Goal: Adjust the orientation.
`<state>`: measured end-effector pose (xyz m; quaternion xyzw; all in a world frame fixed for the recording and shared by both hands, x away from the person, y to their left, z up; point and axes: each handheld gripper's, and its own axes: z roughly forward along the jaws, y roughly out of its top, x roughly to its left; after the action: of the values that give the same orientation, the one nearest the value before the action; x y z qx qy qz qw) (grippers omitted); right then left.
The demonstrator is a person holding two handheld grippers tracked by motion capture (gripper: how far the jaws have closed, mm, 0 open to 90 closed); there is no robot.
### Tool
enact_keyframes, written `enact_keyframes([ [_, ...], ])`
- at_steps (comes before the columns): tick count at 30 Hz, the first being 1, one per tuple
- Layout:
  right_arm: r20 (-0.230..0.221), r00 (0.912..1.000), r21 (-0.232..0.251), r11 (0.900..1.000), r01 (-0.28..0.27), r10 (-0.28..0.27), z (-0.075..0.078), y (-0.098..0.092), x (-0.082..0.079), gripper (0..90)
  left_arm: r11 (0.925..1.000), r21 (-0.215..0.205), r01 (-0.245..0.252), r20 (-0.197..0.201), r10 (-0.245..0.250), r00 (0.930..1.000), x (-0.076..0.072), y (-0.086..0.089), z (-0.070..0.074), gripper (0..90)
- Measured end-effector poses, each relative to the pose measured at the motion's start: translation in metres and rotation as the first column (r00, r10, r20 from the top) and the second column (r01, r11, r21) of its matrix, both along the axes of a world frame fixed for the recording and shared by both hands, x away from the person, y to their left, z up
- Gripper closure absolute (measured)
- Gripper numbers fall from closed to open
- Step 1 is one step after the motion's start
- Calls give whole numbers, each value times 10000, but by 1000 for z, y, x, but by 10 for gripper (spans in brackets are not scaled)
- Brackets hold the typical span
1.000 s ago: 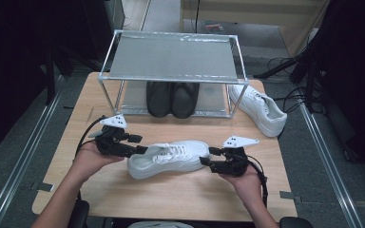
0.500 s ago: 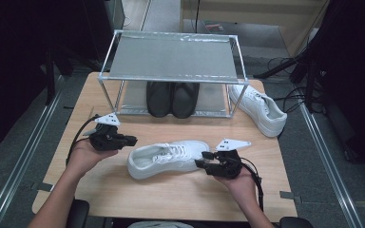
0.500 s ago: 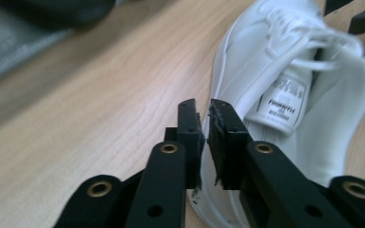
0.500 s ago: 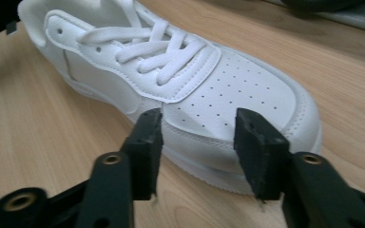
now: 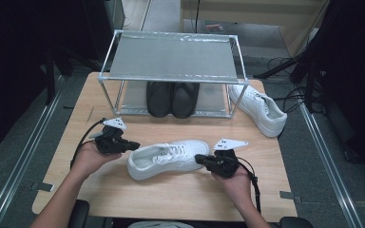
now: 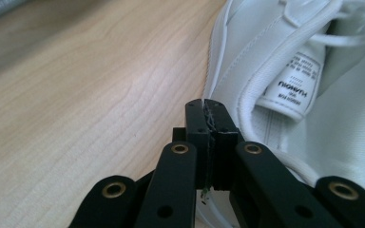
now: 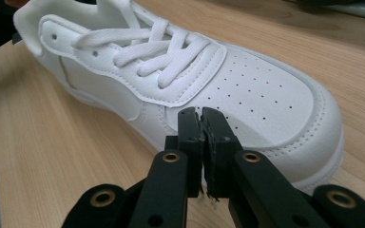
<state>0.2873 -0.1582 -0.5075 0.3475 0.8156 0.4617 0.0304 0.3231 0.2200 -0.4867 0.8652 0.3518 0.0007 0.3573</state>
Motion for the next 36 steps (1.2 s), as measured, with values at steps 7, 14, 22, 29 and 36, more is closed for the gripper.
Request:
enact_keyframes([
  [7, 96, 10000, -190, 9998, 5, -3, -1, 2, 3, 896, 9998, 77, 201, -88, -200, 9998, -5, -6, -3, 898],
  [14, 215, 9997, -664, 9978, 89, -75, -1, 7, 5, 898, 9991, -19, 430, 143, -430, 9990, -12, -11, -3, 891],
  [22, 61, 9996, -640, 9976, 273, -270, 0, 11, 14, 883, 9987, -57, 504, 48, -503, 9987, -18, -16, -7, 891],
  [29, 230, 9993, -749, 9967, 299, -282, 0, 16, 23, 884, 9982, -312, 513, 123, -509, 9986, -25, -17, -8, 891],
  [36, 248, 9995, -837, 9963, 205, -185, 1, 22, 37, 891, 9975, -452, 552, 165, -545, 9984, -32, -20, -10, 890],
])
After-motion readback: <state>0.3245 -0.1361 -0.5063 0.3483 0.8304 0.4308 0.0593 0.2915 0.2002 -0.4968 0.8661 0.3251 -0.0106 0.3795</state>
